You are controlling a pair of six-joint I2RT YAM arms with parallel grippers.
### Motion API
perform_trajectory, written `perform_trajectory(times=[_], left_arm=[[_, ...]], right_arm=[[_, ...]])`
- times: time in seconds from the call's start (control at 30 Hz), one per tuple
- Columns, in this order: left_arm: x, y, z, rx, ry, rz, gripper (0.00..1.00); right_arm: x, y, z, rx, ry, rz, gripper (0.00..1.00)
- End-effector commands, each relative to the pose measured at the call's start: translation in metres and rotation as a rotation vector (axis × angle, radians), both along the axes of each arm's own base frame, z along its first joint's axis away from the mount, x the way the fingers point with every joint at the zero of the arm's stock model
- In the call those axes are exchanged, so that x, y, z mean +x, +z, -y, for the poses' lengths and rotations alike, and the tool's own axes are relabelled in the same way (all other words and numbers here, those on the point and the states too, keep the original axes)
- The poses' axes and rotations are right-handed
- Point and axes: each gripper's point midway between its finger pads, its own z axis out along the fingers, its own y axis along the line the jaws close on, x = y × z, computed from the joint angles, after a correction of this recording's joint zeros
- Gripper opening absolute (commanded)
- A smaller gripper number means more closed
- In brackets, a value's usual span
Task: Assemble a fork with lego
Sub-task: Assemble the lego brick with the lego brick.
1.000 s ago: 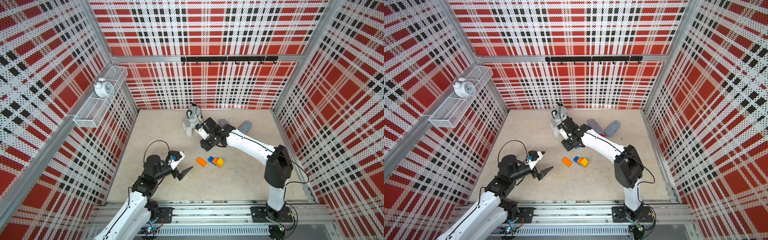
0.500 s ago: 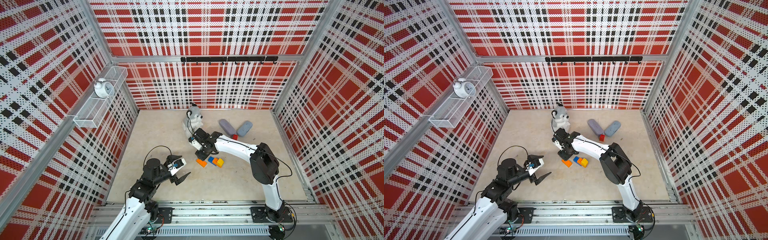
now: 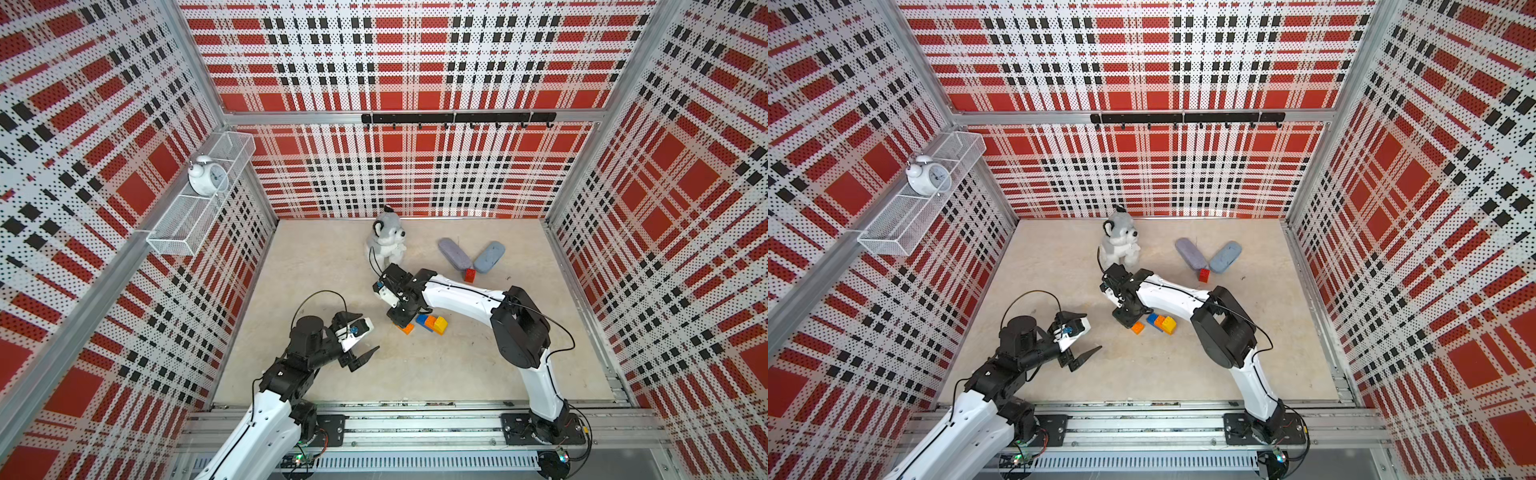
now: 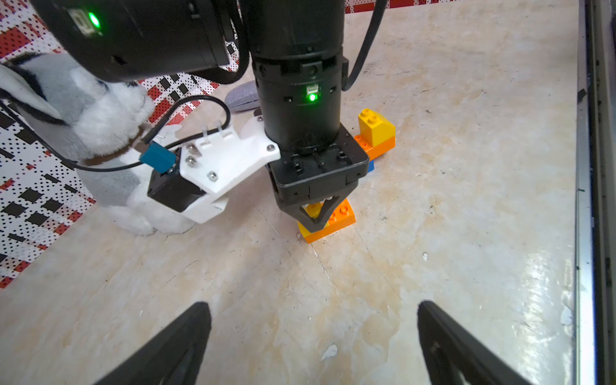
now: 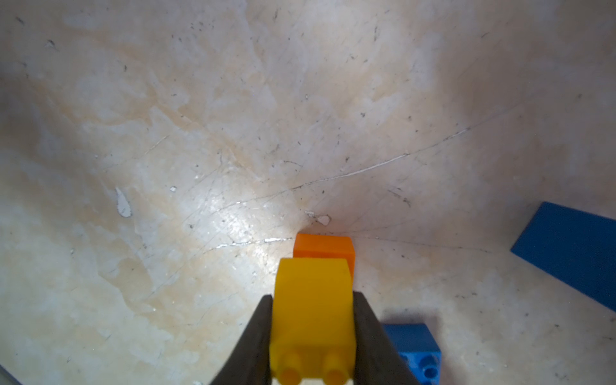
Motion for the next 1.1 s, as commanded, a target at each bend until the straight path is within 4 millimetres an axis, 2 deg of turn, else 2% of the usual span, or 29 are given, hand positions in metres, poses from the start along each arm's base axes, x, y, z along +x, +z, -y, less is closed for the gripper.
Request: perform_trajectory(times=[0.0, 0.23, 0.43, 0.7, 0.9, 1.07], left_arm=[[-0.002, -0.003, 0.001, 0.010, -0.010, -0.005, 0.98], [-0.002, -0.003, 0.002, 0.010, -0.014, -0.009, 0.98], [-0.002, -0.003, 0.003, 0.017, -0.025, -0.007, 0.98], [-0.003, -0.005, 0.004, 0.024, -0.036, -0.007, 0.98], [-0.003, -0.005, 0.005, 0.024, -0.044, -0.010, 0.98], [-0.003, -0.006, 0.006, 0.025, -0.049, -0.014, 0.98]], right_arm=[[-0.003, -0.014, 0.006, -0.058, 0.014, -0.010, 0.25], [-0.002, -0.026, 0.019, -0.138, -0.011, -0.011, 0.25], [-0.008, -0.033, 0.019, -0.125, 0.003, -0.058, 0.25], [-0.025, -0.070, 0.036, -0.227, 0.054, -0.158, 0.22], [-0.043, -0.103, 0.058, -0.316, 0.067, -0.233, 0.16], [-0.047, -0.108, 0.070, -0.347, 0.069, -0.252, 0.16]])
